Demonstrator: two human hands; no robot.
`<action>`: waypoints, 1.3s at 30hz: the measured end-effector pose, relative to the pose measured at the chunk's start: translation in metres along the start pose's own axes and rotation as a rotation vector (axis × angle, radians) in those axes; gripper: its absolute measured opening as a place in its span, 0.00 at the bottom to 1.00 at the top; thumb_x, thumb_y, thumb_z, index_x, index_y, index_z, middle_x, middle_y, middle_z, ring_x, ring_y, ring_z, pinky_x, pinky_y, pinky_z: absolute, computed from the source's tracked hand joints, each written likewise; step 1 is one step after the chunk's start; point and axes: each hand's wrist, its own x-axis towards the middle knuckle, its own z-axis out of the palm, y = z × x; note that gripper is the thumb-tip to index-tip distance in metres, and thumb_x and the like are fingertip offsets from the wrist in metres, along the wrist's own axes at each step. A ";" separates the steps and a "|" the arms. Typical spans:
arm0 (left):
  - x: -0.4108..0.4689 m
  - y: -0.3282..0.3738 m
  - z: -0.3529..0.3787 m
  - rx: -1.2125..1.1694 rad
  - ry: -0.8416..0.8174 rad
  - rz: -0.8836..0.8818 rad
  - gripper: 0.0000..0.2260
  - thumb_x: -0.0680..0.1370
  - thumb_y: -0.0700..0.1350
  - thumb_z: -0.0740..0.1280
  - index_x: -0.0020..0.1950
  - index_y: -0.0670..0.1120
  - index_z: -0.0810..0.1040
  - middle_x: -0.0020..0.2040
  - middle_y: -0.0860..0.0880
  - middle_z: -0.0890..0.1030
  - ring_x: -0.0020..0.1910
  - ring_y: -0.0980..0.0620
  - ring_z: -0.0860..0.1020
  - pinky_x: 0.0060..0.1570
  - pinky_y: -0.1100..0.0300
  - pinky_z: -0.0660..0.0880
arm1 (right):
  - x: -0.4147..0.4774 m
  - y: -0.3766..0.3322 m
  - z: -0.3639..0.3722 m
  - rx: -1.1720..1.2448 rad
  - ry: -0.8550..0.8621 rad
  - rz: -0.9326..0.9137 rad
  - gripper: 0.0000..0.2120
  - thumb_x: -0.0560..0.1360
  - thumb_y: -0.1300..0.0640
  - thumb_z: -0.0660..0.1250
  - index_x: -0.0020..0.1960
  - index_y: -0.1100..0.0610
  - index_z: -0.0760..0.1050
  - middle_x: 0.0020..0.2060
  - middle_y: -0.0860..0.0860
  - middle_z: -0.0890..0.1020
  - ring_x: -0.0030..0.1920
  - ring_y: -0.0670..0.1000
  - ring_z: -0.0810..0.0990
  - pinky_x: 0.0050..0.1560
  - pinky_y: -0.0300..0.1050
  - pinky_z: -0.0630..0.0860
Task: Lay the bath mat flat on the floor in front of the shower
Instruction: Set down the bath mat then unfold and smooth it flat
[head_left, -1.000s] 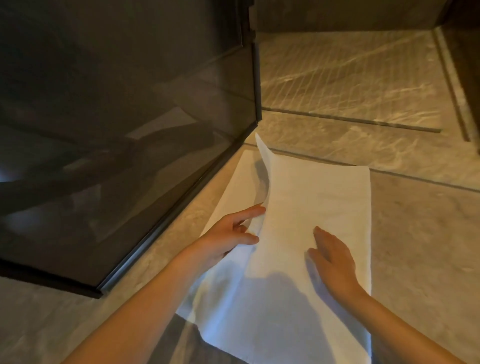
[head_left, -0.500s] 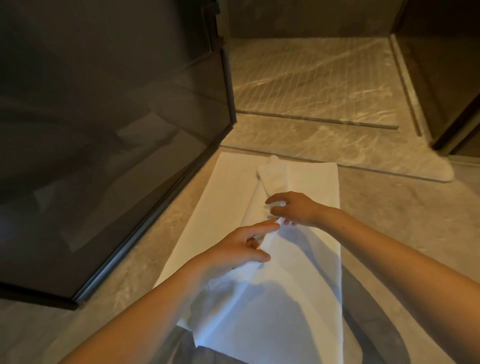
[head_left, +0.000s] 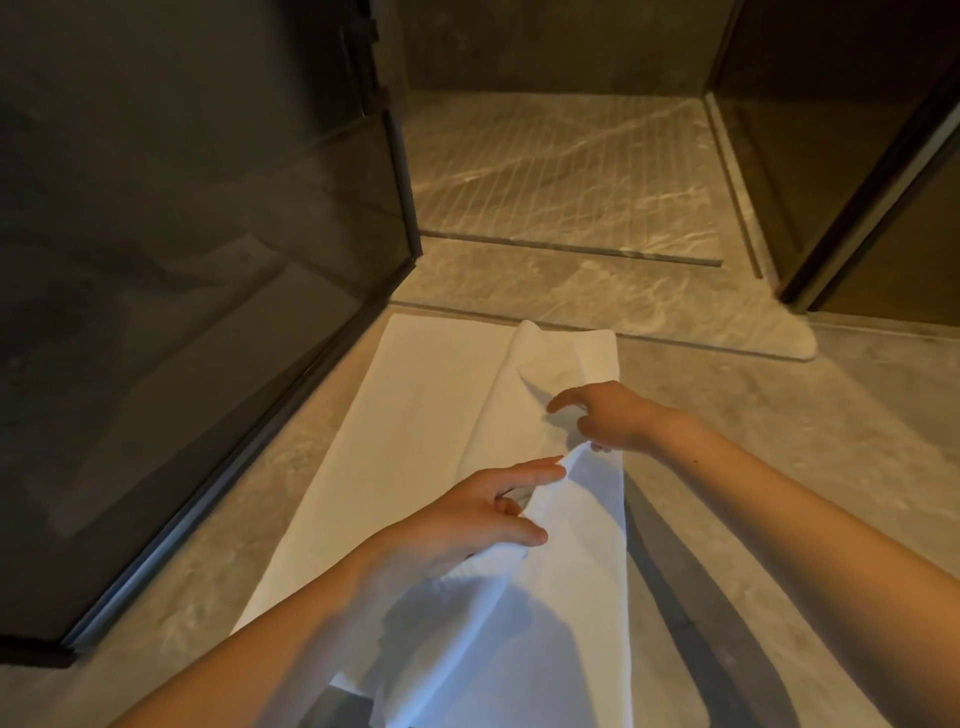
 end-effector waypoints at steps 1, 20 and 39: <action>0.002 0.001 0.004 -0.013 -0.005 -0.009 0.27 0.73 0.33 0.70 0.66 0.56 0.76 0.68 0.63 0.72 0.61 0.64 0.67 0.46 0.74 0.72 | -0.004 0.004 -0.001 0.072 0.008 0.023 0.25 0.76 0.70 0.56 0.64 0.49 0.76 0.62 0.55 0.74 0.40 0.49 0.78 0.33 0.35 0.74; 0.075 0.023 0.128 -0.410 -0.358 -0.084 0.26 0.69 0.36 0.73 0.65 0.55 0.79 0.68 0.51 0.77 0.64 0.50 0.77 0.55 0.57 0.75 | -0.131 0.132 -0.092 0.341 0.147 0.107 0.32 0.74 0.65 0.69 0.73 0.44 0.67 0.74 0.47 0.64 0.69 0.54 0.66 0.47 0.37 0.81; 0.156 0.030 0.291 -0.492 -0.465 -0.239 0.25 0.75 0.30 0.66 0.66 0.53 0.77 0.72 0.48 0.71 0.65 0.45 0.75 0.53 0.57 0.78 | -0.214 0.262 -0.109 0.245 0.411 0.389 0.32 0.74 0.68 0.69 0.75 0.50 0.66 0.77 0.49 0.59 0.75 0.57 0.60 0.69 0.52 0.66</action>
